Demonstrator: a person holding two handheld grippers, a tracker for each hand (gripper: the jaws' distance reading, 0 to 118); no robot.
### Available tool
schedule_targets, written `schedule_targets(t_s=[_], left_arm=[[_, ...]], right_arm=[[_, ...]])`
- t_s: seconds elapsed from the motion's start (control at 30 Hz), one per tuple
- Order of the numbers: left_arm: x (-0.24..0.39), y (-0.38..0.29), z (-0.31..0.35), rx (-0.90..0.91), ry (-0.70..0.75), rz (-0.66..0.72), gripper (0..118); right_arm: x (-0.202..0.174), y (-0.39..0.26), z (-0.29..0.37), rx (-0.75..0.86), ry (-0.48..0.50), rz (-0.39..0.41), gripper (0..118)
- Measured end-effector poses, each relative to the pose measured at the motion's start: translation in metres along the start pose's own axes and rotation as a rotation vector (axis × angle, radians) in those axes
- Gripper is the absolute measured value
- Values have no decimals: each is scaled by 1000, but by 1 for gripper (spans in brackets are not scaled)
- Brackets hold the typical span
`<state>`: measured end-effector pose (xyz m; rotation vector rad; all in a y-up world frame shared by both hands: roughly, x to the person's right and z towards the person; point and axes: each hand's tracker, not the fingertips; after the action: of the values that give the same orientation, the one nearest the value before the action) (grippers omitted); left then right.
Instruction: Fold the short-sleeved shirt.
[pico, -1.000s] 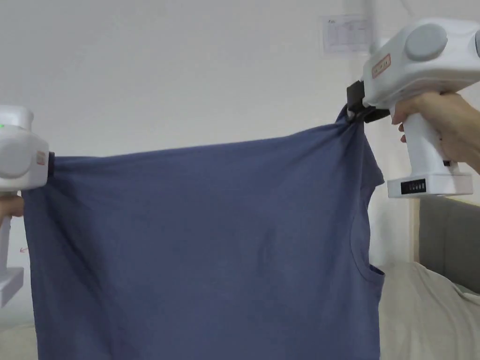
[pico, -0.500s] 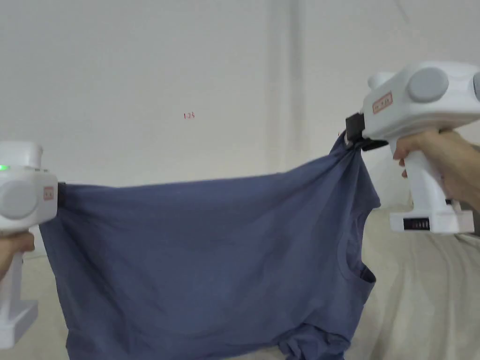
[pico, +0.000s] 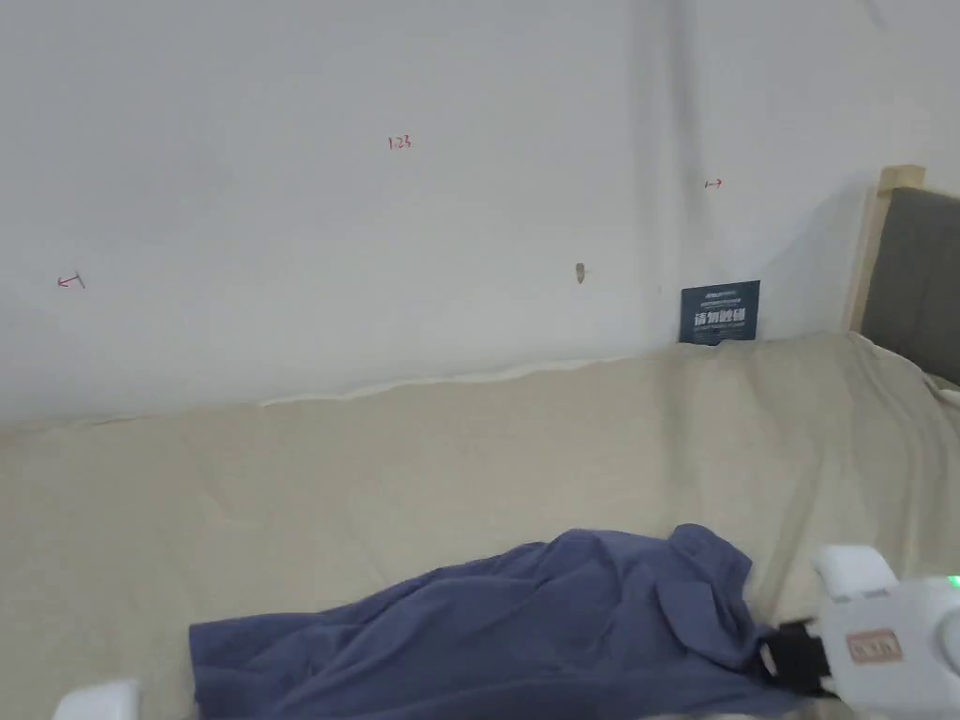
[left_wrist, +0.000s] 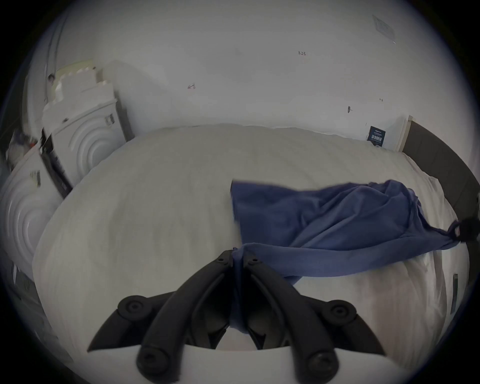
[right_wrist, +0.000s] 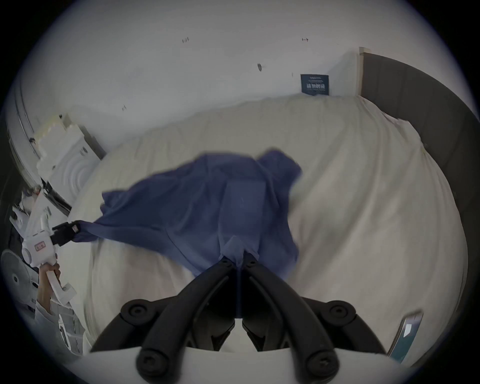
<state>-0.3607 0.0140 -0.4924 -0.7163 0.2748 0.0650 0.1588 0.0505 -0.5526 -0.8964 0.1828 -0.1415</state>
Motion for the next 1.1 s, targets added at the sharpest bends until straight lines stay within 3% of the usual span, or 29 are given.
schedule_targets(t_s=[0.07,0.13,0.23,0.4,0.5,0.7,1.03,1.07,1.1], left_arm=[[-12,-31,15,-11,-6,13,7],[-18,-50,35,-22,-9,24,7],[-19,-79,79,-21,4,35,7],[-34,-128,135,-37,-19,27,7],[-48,-158,163,-45,15,-40,7],[-66,-203,200,-67,4,4,7],[-63,-240,217,-59,0,-25,7],[-64,-240,216,-63,-3,-26,11],[-62,-240,220,-70,5,-22,22]], right_arm=[[3,-36,24,18,90,-82,3],[5,-68,48,44,103,-180,3],[4,-117,85,87,94,-214,3],[-7,-181,137,47,111,-123,3],[-4,-216,164,55,125,-148,3],[1,-277,194,36,103,-158,3],[13,-317,187,39,105,-156,3],[13,-317,185,42,92,-142,7],[14,-317,184,40,68,-135,23]])
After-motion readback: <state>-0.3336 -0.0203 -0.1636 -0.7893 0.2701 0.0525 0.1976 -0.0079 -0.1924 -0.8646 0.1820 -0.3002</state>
